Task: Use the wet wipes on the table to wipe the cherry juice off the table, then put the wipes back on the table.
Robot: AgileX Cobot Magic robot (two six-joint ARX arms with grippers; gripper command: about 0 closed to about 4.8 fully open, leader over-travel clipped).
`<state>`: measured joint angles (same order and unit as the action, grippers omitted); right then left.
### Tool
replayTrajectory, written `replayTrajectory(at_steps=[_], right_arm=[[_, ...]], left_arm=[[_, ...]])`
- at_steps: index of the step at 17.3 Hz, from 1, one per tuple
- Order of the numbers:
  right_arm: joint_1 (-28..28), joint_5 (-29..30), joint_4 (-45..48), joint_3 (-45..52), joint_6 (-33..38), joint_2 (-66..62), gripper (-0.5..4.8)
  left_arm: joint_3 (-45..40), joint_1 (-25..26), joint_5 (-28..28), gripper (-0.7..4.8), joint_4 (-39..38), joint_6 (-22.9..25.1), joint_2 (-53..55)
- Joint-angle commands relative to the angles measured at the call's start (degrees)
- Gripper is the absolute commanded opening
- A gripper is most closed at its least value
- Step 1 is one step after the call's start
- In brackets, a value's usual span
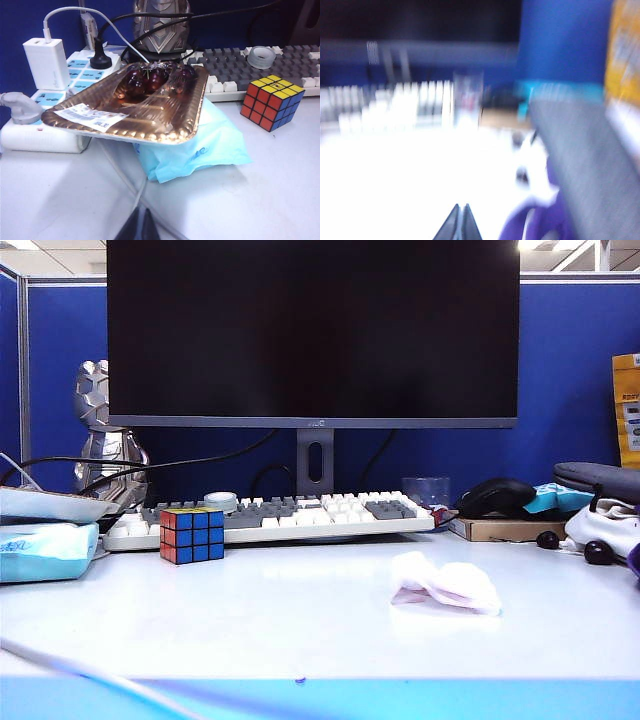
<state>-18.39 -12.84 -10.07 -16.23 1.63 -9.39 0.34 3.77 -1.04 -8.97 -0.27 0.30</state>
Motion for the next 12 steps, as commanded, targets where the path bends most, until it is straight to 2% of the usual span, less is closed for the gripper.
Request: replayTrajectory(at_steps=[1,6,12], right_arm=[[1.1,1.0,9.6,4.8,-0.1,4.8,-0.01],[7.2,1.2,10.4,6.2,-0.2,9.2,-0.01],[8.4,1.2,10.3,13.4,0.4,9.2,-0.01]], left_arm=[[0.0,0.0,-0.3,-0.02,-0.6,-0.2,-0.2],[0.0,0.0,-0.3,-0.02,-0.6,-0.2,-0.2],[0.0,0.0,-0.3,-0.02,-0.6,-0.2,-0.2]])
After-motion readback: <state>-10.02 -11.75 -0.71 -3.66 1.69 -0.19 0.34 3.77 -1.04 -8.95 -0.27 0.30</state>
